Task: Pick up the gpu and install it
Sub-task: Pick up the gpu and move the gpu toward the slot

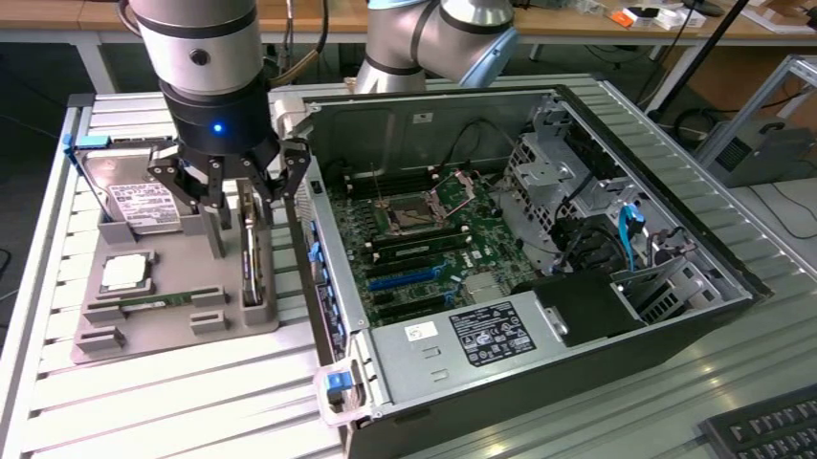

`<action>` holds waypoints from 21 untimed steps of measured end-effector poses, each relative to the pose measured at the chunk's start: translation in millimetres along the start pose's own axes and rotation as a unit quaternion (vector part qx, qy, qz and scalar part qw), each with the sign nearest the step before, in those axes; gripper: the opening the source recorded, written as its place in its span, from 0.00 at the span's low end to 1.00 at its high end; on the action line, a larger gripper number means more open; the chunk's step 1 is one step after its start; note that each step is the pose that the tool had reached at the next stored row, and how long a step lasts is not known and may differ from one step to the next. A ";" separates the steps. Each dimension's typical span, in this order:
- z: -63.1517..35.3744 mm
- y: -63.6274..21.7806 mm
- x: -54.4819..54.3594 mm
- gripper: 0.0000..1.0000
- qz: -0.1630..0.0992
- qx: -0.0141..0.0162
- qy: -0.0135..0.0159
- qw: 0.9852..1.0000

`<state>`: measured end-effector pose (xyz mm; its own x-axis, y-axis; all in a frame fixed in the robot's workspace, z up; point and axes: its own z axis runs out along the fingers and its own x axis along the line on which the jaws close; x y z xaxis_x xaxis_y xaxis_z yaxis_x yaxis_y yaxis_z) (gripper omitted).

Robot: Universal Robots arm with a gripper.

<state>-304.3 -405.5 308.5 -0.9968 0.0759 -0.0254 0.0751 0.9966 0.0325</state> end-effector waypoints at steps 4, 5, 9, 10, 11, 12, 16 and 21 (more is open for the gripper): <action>1.5 -0.1 0.0 0.48 0.000 0.000 0.000 1.000; 1.9 -0.1 0.0 0.48 0.000 0.000 0.000 1.000; 3.0 -0.1 0.1 0.48 0.000 0.000 0.000 1.000; 3.3 -0.1 0.1 0.48 0.000 0.000 0.000 1.000; 3.7 -0.1 0.1 0.48 0.000 0.000 0.000 1.000; 4.0 -0.1 0.1 0.48 0.000 0.000 0.000 1.000; 5.2 -0.2 0.1 0.48 0.000 0.000 0.000 1.000; 7.1 -0.2 0.2 0.48 0.000 0.000 0.000 1.000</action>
<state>-304.3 -405.4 301.4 -0.9968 0.0759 -0.0254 0.0751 0.9967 0.0321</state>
